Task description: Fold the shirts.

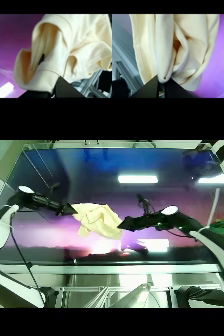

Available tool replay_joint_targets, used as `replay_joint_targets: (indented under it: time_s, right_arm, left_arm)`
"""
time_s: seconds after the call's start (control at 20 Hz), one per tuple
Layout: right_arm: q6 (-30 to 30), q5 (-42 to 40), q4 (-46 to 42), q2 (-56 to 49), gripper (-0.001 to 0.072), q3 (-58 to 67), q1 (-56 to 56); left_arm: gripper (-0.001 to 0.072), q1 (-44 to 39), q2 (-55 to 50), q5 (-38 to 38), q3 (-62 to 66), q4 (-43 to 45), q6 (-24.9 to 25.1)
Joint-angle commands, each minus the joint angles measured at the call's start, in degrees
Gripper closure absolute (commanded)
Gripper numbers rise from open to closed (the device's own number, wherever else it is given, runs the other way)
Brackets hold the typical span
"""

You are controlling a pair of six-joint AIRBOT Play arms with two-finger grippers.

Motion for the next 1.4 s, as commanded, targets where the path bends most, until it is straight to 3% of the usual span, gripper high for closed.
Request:
replay_joint_targets:
  time_s: [0.0,0.2,0.4,0.5,0.7,0.75,0.8,0.85,0.9,1.1,1.35]
  right_arm:
    - [-0.17,6.82,0.2,7.13,0.0693,2.49,-7.8]
    - [-0.15,10.36,0.35,16.85,0.0693,10.84,-16.96]
    - [-3.52,12.85,-0.59,20.11,0.0682,13.94,-18.32]
    - [-2.27,15.15,-8.39,19.8,0.0562,13.88,-18.32]
    - [5.64,16.44,-25.79,18.29,0.0548,13.84,-18.32]
    - [6.32,17.22,-26.95,17.79,0.0521,13.81,-18.32]
    - [7.23,17.81,-26.95,17.31,0.0355,13.84,-18.32]
    - [9.01,18.47,-26.88,16.85,0.0276,13.81,-18.23]
    - [10.51,19.69,-26.6,16.52,0.0276,13.81,-17.86]
    - [14.8,22.64,-23.67,16.35,0.0283,9.07,-9.35]
    - [20.55,7.85,-21.11,13.9,0.0281,-4.02,6.64]
  left_arm:
    - [0.0709,2.49,7.61,-3.04,3.78,-2.73,0.07]
    - [0.0689,5.11,17.99,-3.5,9.97,-14.03,0.39]
    - [0.0688,2.91,24.09,-6.16,12.9,-13.07,0.37]
    - [0.0688,1.25,25.59,-8.57,9.55,-13.03,0.63]
    - [0.0689,-1.11,26.64,-11.3,-6.16,-12.74,4.02]
    - [0.0611,-1.36,26.51,-10.69,-10.71,-11.19,4.0]
    - [0.0356,-1.29,26.29,-9.57,-14.36,-8.35,3.93]
    - [0.0144,-0.63,25.75,-8.52,-17.44,-5.05,3.87]
    - [0.002,0.44,24.98,-7.56,-19.45,-2.54,2.84]
    - [0.001,7.48,21.14,-7.17,-23.47,-1.05,0.13]
    - [0.001,6.97,20.57,-7.13,-32.04,-1.2,-0.22]
